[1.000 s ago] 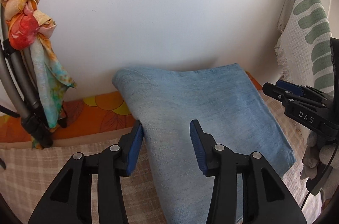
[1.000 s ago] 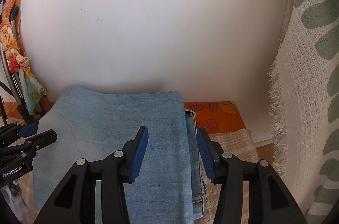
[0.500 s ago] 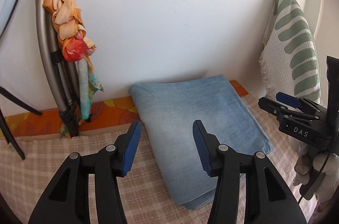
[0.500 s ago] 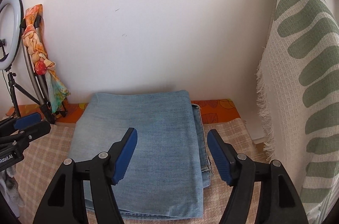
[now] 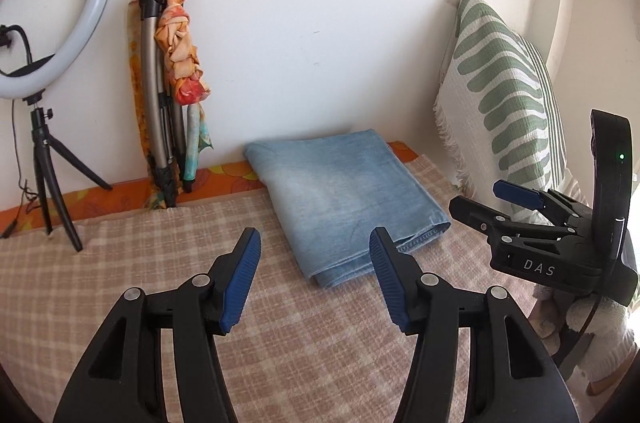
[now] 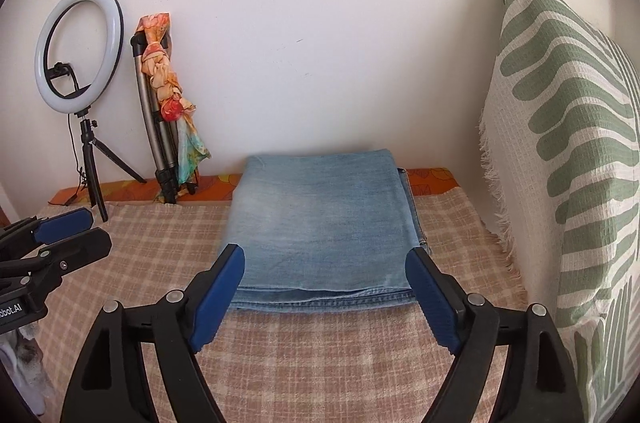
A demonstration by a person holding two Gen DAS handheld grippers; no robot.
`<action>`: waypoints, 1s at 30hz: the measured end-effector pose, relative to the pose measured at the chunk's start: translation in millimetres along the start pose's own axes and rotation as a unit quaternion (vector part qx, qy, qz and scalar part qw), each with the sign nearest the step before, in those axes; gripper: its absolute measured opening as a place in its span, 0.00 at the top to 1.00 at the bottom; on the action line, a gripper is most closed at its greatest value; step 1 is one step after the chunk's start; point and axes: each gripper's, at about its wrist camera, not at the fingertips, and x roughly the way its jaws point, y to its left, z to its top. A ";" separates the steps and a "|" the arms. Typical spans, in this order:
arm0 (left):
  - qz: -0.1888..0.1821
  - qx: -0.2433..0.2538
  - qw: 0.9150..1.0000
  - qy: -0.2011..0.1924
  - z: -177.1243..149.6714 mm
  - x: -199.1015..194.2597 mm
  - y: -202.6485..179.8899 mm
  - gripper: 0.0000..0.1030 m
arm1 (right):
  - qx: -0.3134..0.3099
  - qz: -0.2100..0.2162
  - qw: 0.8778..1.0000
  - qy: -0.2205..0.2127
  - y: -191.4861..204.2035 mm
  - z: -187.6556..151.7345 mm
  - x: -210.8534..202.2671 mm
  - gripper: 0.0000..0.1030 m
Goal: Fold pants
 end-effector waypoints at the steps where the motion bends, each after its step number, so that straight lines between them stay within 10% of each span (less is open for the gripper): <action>1: 0.000 0.001 1.000 -0.003 -5.0 -7.8 -0.1 0.43 | -0.004 -0.001 1.000 -0.002 5.5 -5.9 -7.2 0.16; 30: 0.018 0.014 1.000 -0.009 -131.8 -135.4 5.9 0.23 | -0.010 -0.018 0.999 -0.030 96.3 -119.9 -128.2 0.00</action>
